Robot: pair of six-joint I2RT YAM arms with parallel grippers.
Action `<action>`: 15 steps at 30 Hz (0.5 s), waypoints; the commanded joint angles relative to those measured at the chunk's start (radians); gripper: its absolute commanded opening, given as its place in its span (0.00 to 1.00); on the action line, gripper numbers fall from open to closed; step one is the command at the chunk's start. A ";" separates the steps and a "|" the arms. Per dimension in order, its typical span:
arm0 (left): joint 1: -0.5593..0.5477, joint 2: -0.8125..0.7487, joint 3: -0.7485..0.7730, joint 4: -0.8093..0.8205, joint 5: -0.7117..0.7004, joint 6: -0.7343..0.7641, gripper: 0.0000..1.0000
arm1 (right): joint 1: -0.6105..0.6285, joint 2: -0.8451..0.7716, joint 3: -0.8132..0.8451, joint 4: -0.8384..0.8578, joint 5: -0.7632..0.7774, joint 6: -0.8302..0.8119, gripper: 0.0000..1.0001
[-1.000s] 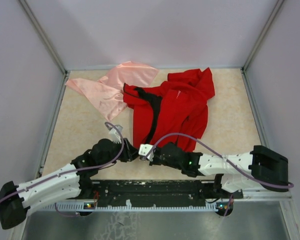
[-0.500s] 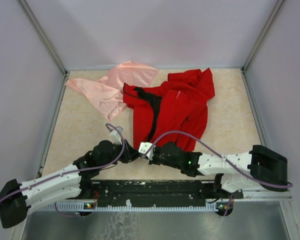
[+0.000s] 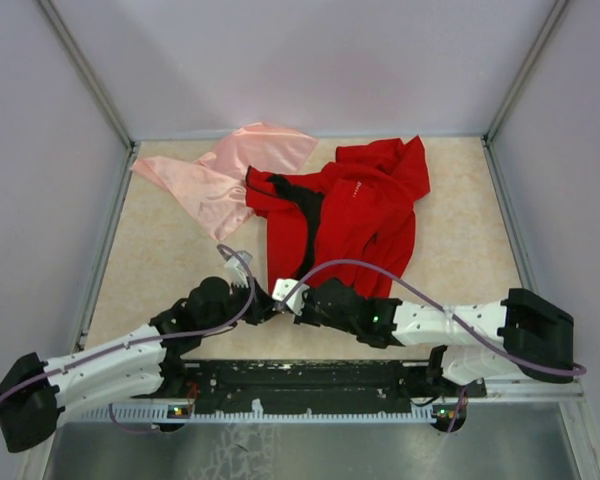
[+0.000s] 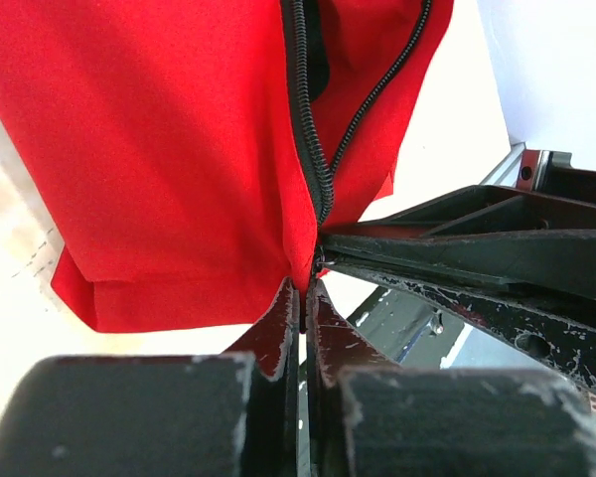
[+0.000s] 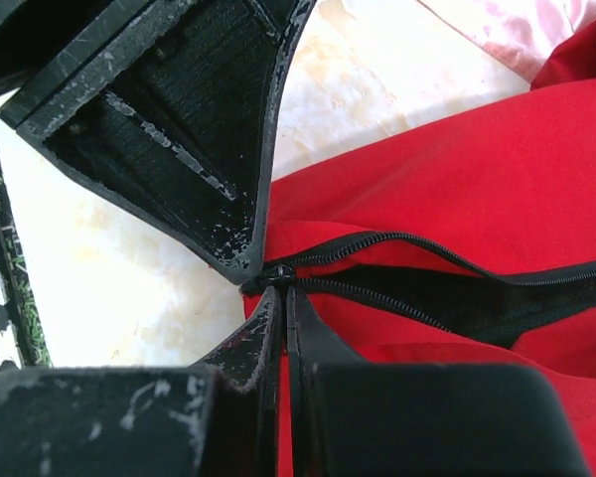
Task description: Zip up the jacket
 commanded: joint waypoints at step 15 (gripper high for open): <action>-0.004 0.072 0.062 -0.215 0.113 0.148 0.00 | -0.208 -0.081 0.108 -0.120 0.132 0.025 0.00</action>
